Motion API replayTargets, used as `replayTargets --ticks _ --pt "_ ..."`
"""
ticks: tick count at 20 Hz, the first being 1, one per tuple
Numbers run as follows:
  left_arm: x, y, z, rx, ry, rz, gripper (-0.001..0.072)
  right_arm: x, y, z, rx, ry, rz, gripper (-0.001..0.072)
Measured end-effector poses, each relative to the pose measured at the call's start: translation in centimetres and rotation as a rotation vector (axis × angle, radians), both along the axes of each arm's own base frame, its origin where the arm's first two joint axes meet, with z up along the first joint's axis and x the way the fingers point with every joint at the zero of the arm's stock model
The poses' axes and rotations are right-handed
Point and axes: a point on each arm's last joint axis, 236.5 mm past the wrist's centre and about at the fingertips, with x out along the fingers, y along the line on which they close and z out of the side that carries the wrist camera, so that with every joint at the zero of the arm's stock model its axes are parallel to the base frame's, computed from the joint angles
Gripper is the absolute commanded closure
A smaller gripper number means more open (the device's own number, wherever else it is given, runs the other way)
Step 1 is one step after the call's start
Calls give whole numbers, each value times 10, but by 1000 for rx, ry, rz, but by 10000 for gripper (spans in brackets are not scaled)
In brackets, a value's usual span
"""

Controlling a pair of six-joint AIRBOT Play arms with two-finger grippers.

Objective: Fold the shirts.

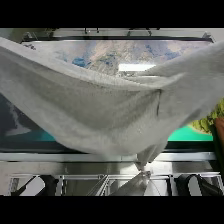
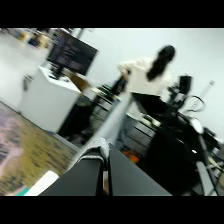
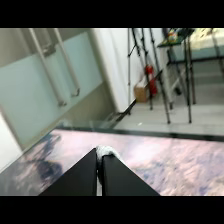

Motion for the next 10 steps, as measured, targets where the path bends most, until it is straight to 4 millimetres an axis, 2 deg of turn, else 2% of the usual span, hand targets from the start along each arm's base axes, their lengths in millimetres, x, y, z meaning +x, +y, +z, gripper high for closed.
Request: replayTargets --ticks 2,4,8,10 --pt "-24 -30 8 21 -41 -84 688 -7 9 -4 -3 24 39 697" --pt "-63 -56 23 38 -135 -143 686 -21 21 4 -14 1 69 697" --pt "-137 -81 55 29 -338 -165 685 -64 49 46 -75 -133 96 697" --pt "-158 -85 66 5 -403 -176 685 -80 56 68 -101 -204 81 697"
